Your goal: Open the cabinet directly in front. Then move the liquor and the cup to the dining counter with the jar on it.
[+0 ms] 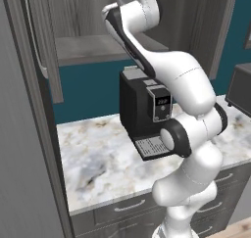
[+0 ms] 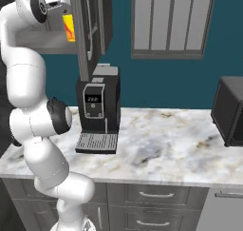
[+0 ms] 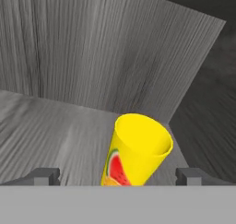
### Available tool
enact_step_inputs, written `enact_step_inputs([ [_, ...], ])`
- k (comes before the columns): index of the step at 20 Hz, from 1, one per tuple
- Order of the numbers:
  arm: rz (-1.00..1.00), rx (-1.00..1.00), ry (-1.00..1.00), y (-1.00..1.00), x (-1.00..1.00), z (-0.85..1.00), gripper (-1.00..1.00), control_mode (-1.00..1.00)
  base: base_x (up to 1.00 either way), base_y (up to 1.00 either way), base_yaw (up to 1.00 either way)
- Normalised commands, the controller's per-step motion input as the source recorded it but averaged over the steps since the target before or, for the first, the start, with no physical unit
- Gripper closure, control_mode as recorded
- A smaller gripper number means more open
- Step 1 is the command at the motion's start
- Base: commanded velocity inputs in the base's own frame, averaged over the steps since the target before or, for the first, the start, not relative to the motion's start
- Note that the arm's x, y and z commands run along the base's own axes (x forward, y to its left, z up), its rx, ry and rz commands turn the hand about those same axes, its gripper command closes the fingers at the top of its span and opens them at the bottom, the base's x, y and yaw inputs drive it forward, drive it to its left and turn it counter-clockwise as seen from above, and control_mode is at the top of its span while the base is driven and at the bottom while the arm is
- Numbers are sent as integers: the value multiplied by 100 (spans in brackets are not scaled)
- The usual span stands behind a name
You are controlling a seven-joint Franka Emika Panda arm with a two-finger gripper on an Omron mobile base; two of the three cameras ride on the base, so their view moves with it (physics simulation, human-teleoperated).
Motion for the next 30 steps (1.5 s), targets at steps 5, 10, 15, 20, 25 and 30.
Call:
enact_step_inputs([
  [5,0,0,0,0,0,-3,-100,-100,0,0,0],
  [10,0,0,0,0,0,-5,-100,-100,0,0,0],
  [15,1,0,0,0,0,-23,-100,-100,0,0,0],
  [20,1,0,-1,0,0,-18,-100,-100,0,0,0],
  [25,0,0,0,0,0,0,-100,-100,0,0,0],
  [30,0,0,0,0,17,0,-100,-100,0,0,0],
])
